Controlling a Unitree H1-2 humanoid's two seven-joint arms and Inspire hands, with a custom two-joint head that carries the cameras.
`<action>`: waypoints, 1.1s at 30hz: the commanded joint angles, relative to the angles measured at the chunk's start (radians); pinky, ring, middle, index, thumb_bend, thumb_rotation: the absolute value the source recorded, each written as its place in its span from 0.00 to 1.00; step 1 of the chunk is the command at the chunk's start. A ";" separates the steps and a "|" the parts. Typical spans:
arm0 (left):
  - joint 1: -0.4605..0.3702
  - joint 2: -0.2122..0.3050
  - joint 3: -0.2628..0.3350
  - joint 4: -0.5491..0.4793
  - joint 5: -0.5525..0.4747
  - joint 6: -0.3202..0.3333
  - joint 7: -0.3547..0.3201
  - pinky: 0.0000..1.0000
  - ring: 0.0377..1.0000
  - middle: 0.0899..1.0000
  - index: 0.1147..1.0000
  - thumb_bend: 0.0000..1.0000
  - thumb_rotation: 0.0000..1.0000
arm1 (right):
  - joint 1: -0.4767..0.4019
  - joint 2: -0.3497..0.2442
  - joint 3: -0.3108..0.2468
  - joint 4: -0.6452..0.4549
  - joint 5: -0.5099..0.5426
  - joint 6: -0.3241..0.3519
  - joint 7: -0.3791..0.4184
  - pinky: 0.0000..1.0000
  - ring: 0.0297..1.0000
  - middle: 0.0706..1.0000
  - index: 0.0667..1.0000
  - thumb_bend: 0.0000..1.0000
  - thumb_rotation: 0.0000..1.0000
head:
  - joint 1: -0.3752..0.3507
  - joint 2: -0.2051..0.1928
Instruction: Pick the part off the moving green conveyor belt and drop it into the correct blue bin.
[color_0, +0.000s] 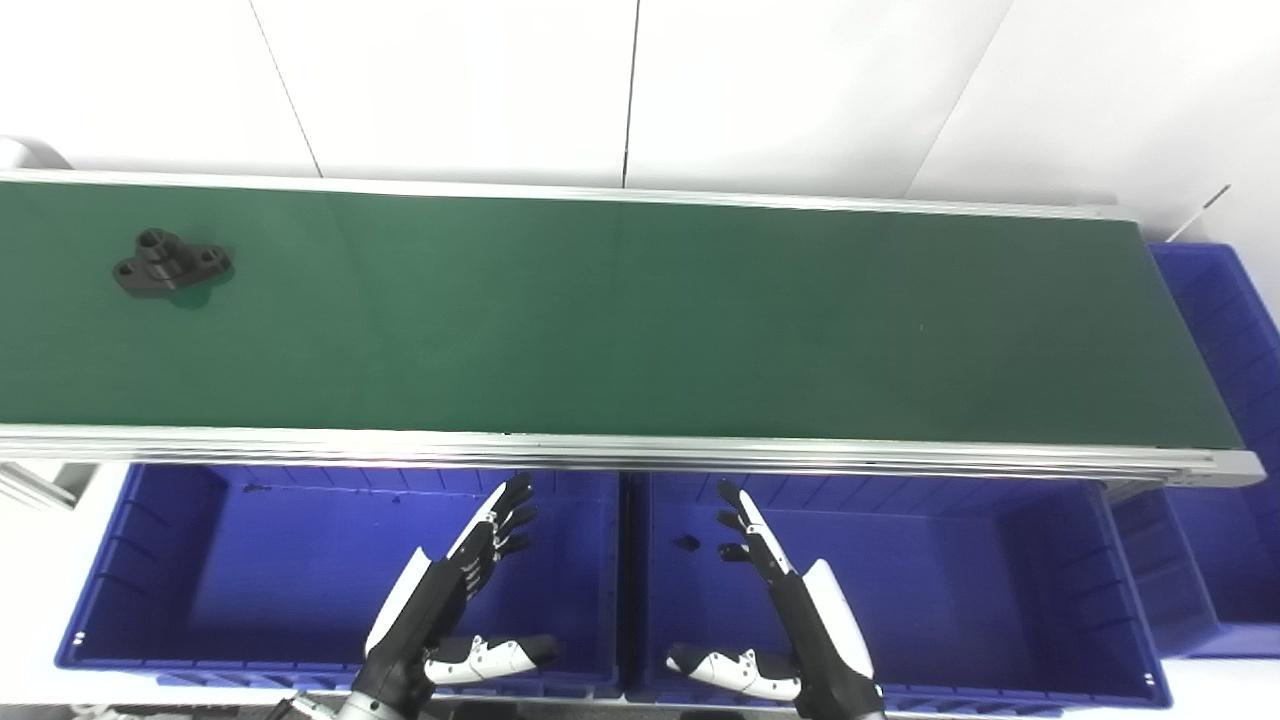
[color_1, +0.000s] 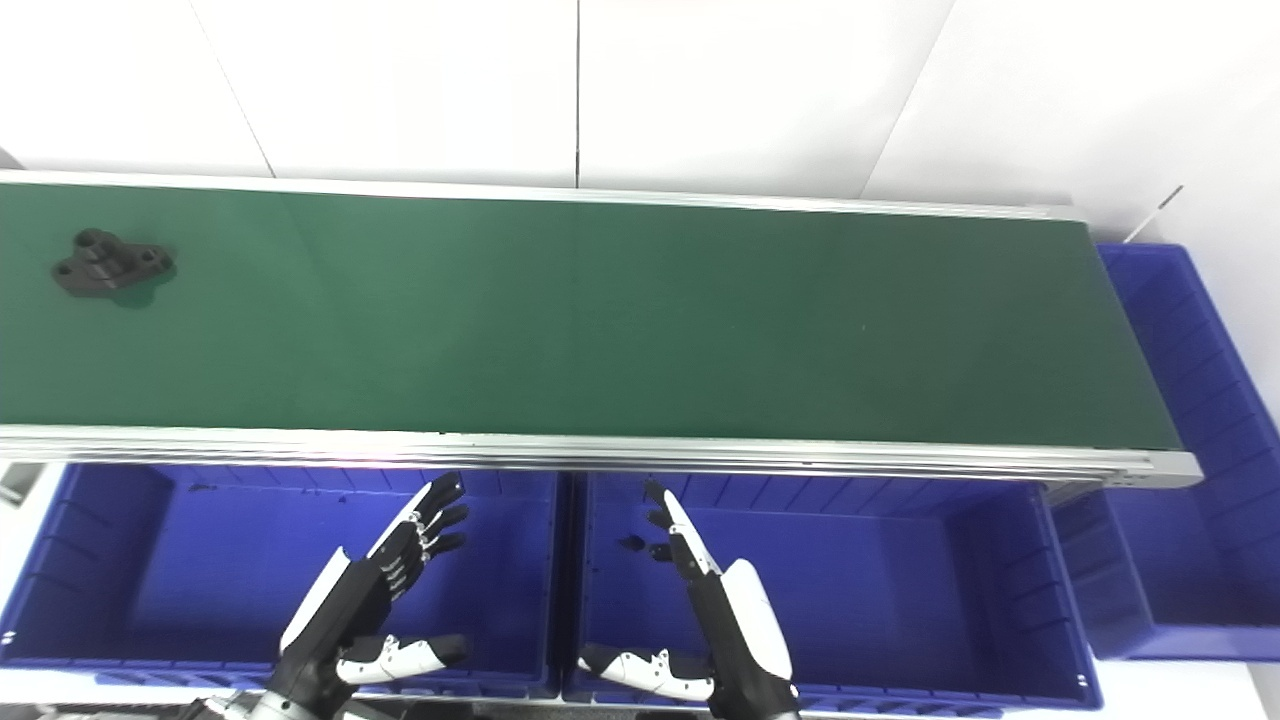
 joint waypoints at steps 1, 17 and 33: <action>-0.027 0.014 0.005 -0.002 -0.023 -0.029 -0.011 0.89 0.94 0.98 0.98 0.80 0.43 | -0.008 0.002 -0.002 -0.008 0.001 -0.031 0.002 0.78 0.92 0.99 1.00 0.84 0.60 | 0.002 0.000; -0.073 0.020 0.060 0.068 -0.150 -0.029 -0.124 0.87 0.92 0.95 0.99 0.79 0.35 | -0.026 0.009 -0.027 0.014 0.081 -0.027 0.022 0.81 0.93 0.99 1.00 0.81 0.59 | 0.018 -0.005; -0.071 -0.014 0.073 0.079 -0.104 -0.029 -0.156 0.87 0.92 0.96 0.99 0.78 0.37 | -0.025 0.006 -0.052 0.034 0.139 -0.044 0.043 0.84 0.94 0.99 1.00 0.78 0.58 | 0.022 -0.010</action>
